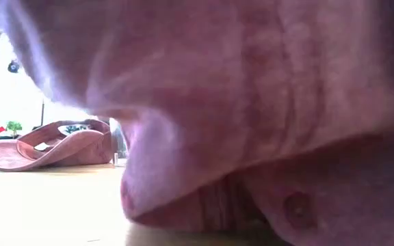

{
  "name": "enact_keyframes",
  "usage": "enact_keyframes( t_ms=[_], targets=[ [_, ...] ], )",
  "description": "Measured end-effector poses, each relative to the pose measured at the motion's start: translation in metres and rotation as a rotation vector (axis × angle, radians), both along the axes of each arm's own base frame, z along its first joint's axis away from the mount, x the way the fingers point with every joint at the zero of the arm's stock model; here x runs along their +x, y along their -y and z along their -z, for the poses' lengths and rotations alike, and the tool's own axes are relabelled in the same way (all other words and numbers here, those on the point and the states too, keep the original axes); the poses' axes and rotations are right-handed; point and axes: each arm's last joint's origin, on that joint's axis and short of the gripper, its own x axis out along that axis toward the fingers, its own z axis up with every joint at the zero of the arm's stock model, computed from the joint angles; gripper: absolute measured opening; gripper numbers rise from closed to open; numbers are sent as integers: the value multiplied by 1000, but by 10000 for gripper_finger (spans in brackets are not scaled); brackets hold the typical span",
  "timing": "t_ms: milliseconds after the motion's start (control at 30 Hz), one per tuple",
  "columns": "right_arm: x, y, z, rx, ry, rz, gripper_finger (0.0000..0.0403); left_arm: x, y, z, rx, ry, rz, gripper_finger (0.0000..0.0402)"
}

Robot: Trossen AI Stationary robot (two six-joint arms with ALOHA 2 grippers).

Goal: Pick & Place hat
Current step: Put the bottom red cap into the right transparent bin

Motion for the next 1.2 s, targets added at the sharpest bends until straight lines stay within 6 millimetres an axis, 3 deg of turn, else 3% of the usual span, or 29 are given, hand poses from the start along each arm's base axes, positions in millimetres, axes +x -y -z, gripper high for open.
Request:
enact_keyframes(
  t_ms=[133, 333, 833, 1200],
  targets=[
    [0, -1, 18, 93, 62, 6, 59, 5, 3, -16, 22, 73, -21, 7],
    [1, 4, 31, 49, 93, 39, 59, 10, 4, -39, 17, 160, -40, 7],
    [-8, 12, 39, -63, -1, 38, 59, -1, 8, -47, 33, 117, -10, 7],
    [23, 17, 27, -3, 140, -32, 59, 5, 4, -48, 61, 179, -12, 7]
  ],
)
